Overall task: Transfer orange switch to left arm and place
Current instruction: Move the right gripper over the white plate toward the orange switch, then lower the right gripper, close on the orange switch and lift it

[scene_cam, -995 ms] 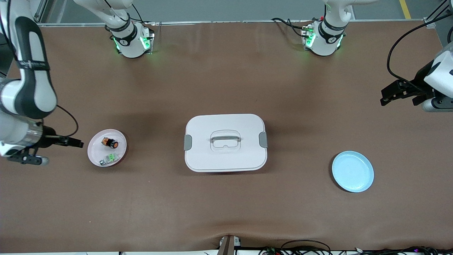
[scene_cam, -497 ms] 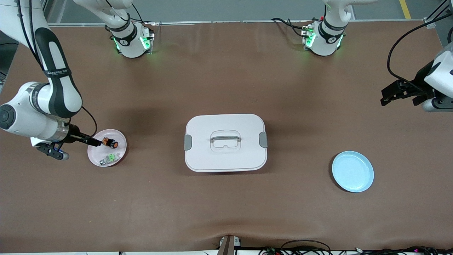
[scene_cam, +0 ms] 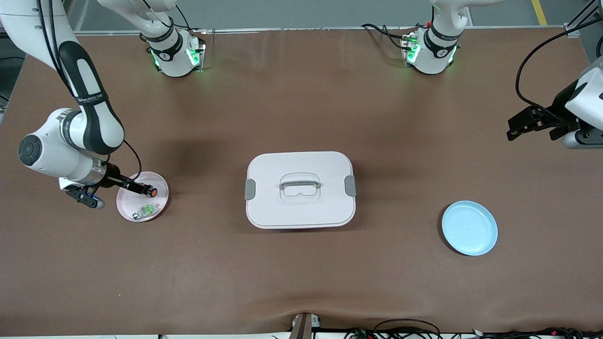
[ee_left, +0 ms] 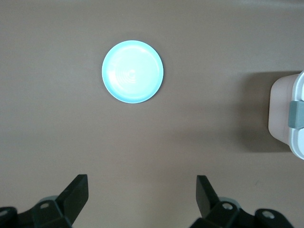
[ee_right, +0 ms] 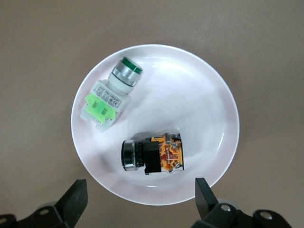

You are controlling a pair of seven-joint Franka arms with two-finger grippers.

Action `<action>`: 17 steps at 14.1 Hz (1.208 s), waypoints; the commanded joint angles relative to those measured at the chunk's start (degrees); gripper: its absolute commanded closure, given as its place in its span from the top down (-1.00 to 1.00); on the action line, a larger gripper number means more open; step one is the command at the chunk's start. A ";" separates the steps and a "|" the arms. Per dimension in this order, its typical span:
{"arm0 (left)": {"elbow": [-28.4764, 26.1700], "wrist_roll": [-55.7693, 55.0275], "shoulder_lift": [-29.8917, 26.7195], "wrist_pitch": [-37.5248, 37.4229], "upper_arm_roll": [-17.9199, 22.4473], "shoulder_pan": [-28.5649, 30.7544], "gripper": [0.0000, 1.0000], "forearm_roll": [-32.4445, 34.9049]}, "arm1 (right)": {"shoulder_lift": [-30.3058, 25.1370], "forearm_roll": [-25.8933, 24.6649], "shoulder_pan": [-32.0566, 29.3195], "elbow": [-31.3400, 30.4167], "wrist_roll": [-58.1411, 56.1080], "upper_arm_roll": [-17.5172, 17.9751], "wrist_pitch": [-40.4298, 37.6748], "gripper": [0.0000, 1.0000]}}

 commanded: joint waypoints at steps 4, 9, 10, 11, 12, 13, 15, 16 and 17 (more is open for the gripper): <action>1.00 0.22 0.28 -1.15 -0.10 0.18 1.00 1.16 | 3.50 1.04 1.76 -0.54 -0.35 -0.01 5.47 1.00; 1.00 0.22 0.28 -1.24 -0.10 0.27 1.00 1.16 | 5.00 0.34 1.32 -0.10 -4.65 -0.10 6.01 1.00; 0.92 0.22 0.28 -1.24 -0.10 0.27 1.00 1.16 | 5.35 0.34 1.05 -0.01 -5.53 -0.19 6.10 1.00; 0.92 0.22 0.28 -1.24 -0.10 0.27 1.00 1.16 | 5.61 0.34 0.88 -0.01 -6.33 -0.19 6.18 1.00; 1.00 0.31 0.28 -1.24 -0.10 0.27 1.00 1.16 | 5.70 0.34 0.70 0.07 -7.12 -0.19 6.27 1.00; 0.92 0.31 0.28 -1.15 -0.10 0.27 1.00 1.16 | 5.70 0.34 0.26 0.16 -8.17 -0.19 6.18 1.00; 0.92 0.31 0.36 -1.24 -0.10 0.27 1.00 1.16 | 6.31 0.34 -0.09 0.16 -8.62 -0.19 6.71 1.00; 1.00 0.31 0.28 -1.24 -0.10 0.27 1.00 1.16 | 6.75 0.34 -0.18 0.08 -8.71 -0.19 7.49 1.00; 1.00 0.31 0.28 -1.24 -0.10 0.36 1.00 1.16 | 7.19 0.34 -0.18 0.07 -8.71 -0.19 7.85 1.00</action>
